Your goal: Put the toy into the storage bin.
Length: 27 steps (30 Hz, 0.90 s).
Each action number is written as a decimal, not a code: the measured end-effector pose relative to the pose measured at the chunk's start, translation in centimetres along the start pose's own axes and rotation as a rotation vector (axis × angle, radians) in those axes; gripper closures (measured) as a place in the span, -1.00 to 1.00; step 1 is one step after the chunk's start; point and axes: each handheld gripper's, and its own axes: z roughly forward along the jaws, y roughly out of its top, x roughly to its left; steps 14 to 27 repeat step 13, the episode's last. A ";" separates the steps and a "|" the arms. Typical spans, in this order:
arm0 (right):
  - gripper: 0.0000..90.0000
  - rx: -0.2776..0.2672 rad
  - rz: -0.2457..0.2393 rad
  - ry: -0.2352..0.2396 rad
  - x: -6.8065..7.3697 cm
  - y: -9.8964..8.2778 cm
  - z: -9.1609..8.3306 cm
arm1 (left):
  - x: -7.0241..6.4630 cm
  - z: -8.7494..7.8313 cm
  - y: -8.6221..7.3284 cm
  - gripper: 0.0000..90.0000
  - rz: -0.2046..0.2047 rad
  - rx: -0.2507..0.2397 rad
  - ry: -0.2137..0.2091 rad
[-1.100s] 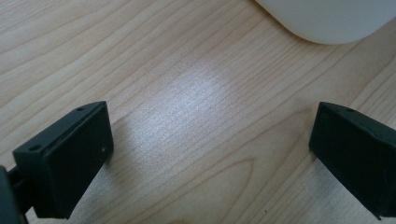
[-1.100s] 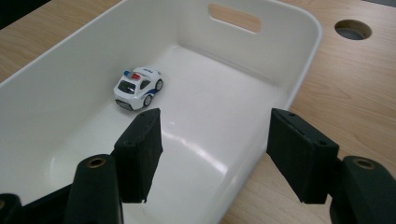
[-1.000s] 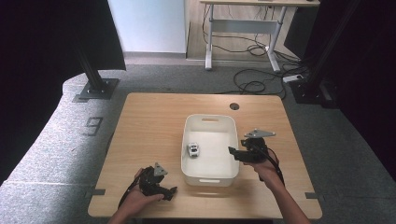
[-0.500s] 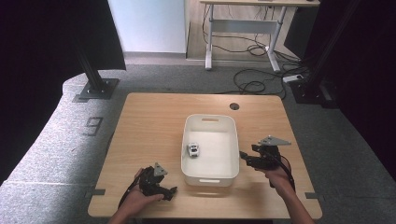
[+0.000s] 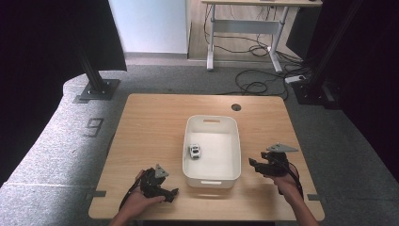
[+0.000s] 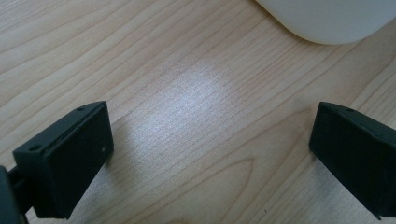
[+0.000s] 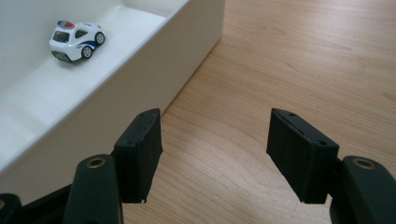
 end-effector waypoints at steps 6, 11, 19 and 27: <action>-0.23 0.022 -0.004 -0.006 -0.1 -0.4 0.5 | 0.0 0.0 0.0 -1.00 0.002 0.000 -0.001; -0.23 0.017 0.005 -0.010 -0.5 -0.4 0.4 | 0.0 0.0 0.0 -1.00 0.002 -0.001 -0.002; -0.23 0.017 0.004 -0.012 -0.5 -0.5 0.5 | 0.0 0.0 0.0 -1.00 0.003 0.000 -0.002; -0.23 0.017 0.004 -0.012 -0.5 -0.5 0.5 | 0.0 0.0 0.0 -1.00 0.003 0.000 -0.002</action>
